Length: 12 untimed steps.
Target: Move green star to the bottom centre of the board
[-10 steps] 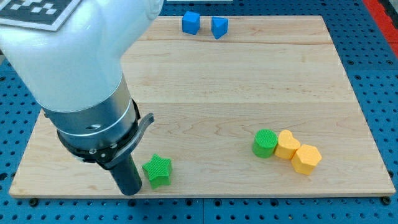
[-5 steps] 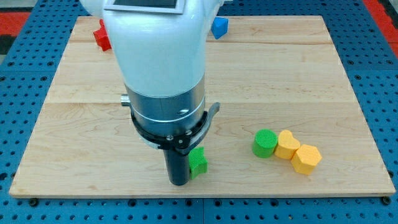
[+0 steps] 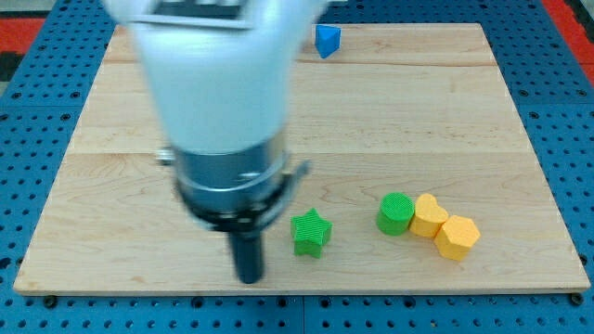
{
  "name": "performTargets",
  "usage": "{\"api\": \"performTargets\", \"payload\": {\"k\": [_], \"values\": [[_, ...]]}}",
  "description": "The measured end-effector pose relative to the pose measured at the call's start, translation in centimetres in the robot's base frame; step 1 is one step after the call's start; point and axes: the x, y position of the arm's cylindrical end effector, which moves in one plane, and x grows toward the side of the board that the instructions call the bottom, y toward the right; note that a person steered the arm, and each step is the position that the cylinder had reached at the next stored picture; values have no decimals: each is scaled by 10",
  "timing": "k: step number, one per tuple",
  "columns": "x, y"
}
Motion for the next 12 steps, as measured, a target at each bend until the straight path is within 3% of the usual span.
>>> {"api": "performTargets", "payload": {"k": [1,2,5,7,8,12], "values": [[-45,-21],[-59,-18],[-59,70],[-49,26],[-31,31],[-36,151]]}}
